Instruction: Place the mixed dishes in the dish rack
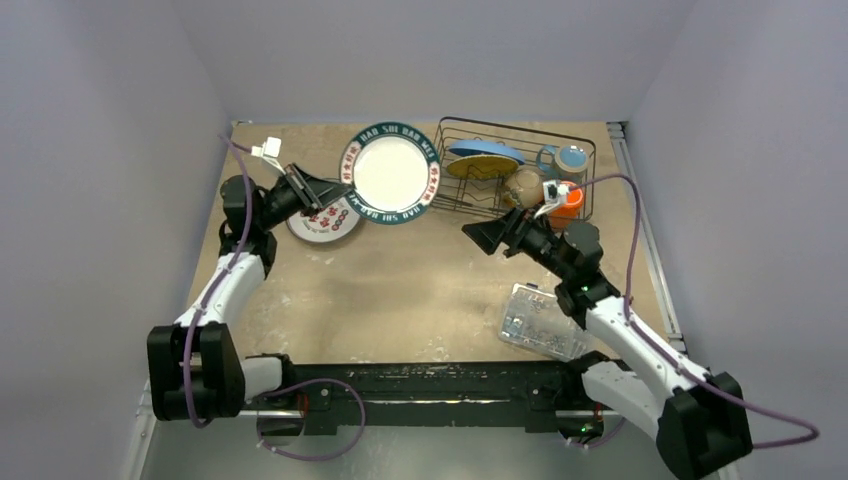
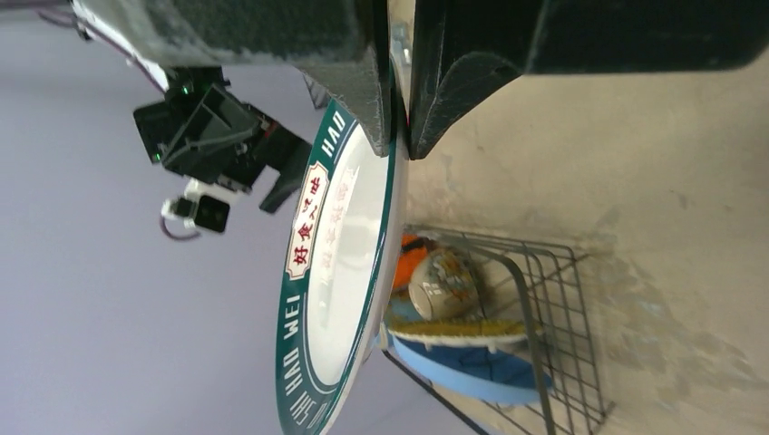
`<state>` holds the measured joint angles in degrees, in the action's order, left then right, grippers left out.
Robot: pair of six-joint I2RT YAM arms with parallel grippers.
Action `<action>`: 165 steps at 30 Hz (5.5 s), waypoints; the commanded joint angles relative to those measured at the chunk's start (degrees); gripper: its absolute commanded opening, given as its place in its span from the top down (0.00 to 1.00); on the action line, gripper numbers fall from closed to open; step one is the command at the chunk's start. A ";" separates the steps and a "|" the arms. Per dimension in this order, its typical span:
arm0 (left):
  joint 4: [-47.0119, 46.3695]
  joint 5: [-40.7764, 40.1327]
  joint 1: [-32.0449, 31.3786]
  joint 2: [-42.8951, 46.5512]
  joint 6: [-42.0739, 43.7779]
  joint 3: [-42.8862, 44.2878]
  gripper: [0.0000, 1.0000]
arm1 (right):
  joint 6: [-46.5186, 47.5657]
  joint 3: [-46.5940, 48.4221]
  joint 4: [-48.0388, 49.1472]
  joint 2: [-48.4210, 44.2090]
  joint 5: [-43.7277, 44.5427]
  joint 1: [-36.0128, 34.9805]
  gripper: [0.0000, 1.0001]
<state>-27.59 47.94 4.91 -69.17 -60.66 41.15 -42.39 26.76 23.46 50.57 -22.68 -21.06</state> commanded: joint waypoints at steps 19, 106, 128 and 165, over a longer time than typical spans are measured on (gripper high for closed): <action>21.41 6.86 -15.27 -3.49 15.12 7.80 0.92 | -15.41 12.52 7.07 20.18 -5.79 -5.69 1.00; 46.98 -18.86 -17.07 6.78 42.82 28.09 0.14 | 98.68 64.38 -44.53 52.11 50.27 -14.27 0.67; 47.21 -17.98 -16.56 5.18 41.83 28.42 0.14 | 70.97 54.48 -32.27 37.27 56.15 -13.11 0.01; 46.94 -40.07 1.65 -17.72 -10.82 8.50 0.00 | 6.22 5.38 -19.98 -6.71 26.94 -12.82 0.01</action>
<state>24.77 7.86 5.52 -85.54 -64.82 51.68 -34.68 30.30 2.39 43.97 2.72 -33.95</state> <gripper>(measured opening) 0.998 0.987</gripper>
